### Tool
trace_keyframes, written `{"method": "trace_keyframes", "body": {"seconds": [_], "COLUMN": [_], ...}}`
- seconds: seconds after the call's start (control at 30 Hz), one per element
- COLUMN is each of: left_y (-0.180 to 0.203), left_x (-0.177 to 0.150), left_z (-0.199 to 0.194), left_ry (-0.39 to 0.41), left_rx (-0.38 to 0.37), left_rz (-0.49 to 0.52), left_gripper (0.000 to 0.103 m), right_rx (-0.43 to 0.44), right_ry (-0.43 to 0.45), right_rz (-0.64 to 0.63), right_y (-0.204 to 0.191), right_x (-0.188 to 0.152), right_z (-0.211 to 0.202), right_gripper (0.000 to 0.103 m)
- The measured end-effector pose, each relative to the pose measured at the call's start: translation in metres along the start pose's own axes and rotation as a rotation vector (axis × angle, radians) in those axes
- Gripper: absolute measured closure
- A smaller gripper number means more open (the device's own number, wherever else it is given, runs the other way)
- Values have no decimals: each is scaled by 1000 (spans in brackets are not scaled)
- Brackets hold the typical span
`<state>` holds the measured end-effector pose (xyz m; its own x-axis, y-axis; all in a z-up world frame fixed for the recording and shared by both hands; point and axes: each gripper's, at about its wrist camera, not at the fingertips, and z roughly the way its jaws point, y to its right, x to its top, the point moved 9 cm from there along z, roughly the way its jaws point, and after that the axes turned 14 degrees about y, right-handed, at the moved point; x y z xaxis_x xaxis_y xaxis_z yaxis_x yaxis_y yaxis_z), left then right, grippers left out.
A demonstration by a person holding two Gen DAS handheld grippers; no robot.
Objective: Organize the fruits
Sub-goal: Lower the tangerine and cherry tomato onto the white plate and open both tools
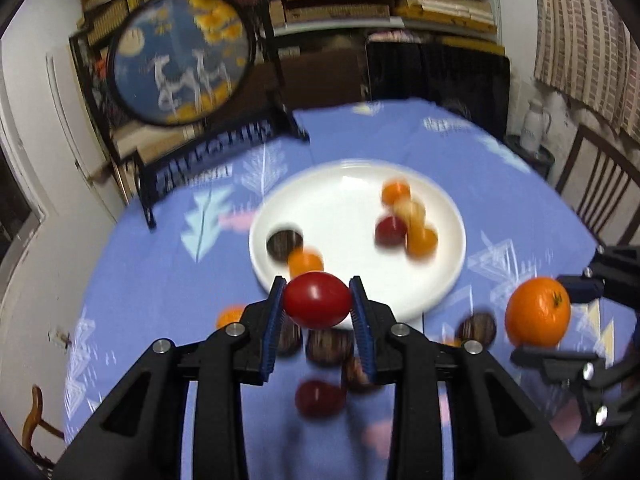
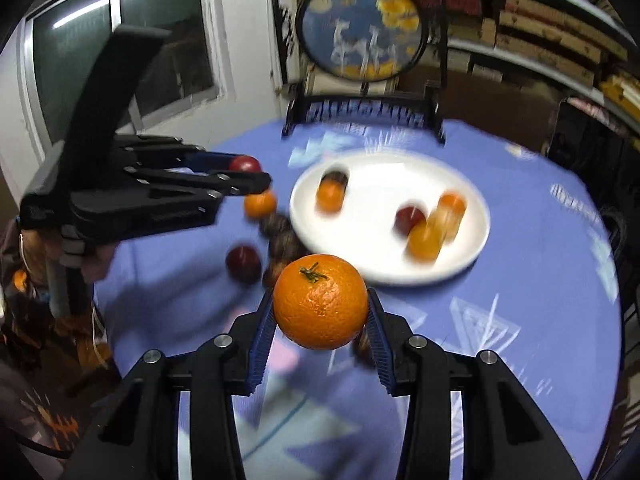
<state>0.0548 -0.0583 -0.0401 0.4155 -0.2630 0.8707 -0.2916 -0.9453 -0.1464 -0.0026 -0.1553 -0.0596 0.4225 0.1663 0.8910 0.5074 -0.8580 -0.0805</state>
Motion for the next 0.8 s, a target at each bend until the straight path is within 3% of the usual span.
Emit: {"method": "trace_keyframes", "body": {"seconds": [0.17, 0.37, 0.8], "left_y": [-1, -5, -18], "left_x": [29, 31, 17], "left_z": [22, 53, 126], "left_ry": [29, 5, -77], "left_rx": [31, 58, 88], "left_rz": [-17, -20, -10], "left_gripper": [72, 72, 72], "right_rx": [-14, -24, -36], "right_ry": [61, 83, 23], "right_rz": [15, 41, 92], "right_y": [16, 33, 73], "right_x": [36, 58, 63], "right_z": [4, 25, 99], "right_gripper": [59, 59, 59]}}
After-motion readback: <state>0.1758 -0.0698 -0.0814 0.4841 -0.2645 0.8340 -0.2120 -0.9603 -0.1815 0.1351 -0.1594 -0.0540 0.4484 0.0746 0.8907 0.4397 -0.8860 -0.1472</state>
